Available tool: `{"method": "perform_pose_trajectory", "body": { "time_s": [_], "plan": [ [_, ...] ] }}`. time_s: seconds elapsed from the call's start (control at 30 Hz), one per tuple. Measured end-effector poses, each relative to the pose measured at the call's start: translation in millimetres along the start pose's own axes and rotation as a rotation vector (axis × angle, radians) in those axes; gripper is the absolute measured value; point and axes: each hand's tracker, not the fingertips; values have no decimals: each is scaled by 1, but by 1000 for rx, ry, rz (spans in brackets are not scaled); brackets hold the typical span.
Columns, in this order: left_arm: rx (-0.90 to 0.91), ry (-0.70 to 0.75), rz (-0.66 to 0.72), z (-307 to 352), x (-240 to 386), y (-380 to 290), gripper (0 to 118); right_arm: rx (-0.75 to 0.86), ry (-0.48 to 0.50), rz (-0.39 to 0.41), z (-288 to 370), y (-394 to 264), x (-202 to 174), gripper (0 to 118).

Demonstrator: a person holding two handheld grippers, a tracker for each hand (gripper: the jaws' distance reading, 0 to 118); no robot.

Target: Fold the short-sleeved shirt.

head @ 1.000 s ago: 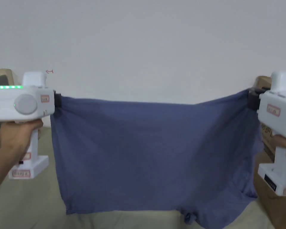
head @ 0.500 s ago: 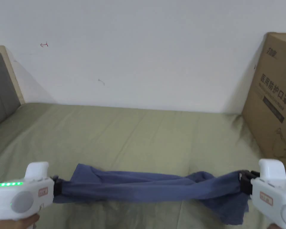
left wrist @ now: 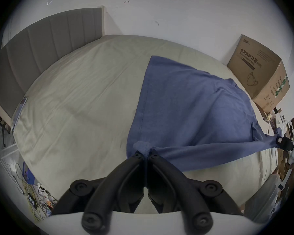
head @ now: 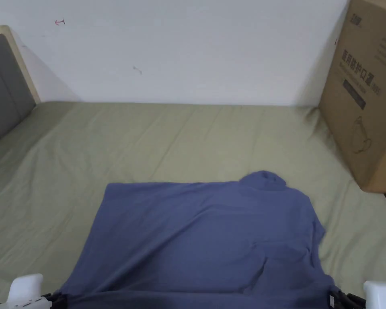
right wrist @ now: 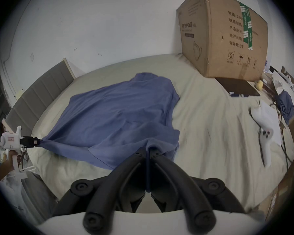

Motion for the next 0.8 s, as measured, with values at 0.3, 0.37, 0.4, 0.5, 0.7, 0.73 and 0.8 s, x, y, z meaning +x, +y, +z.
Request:
{"method": "perform_pose_trajectory", "body": {
  "time_s": [0.3, 0.37, 0.4, 0.5, 0.7, 0.73, 0.8],
  "plan": [
    [-86, 80, -129, -9, -5, -39, 2, -144, -74, -21, -4, -63, -3, 3],
    [-106, 97, -143, -19, -1, -43, 2, -210, -91, -42, -23, -73, -1, 3],
    [-110, 108, -148, -21, 2, -45, 2, -245, -94, -54, -30, -77, 0, 3],
    [-107, 128, -146, -22, 7, -45, 7, -253, -101, -68, -35, -82, -3, 4],
    [-67, 29, -44, 14, 12, -14, 96, -172, -66, -117, -3, -33, -13, 109],
    [-5, 16, -59, 28, 19, -3, 96, -100, -56, -104, 8, -17, -18, 110],
    [111, 4, -133, 52, 37, 22, 96, 44, -52, -69, 31, 14, -32, 110]
  ]
}}
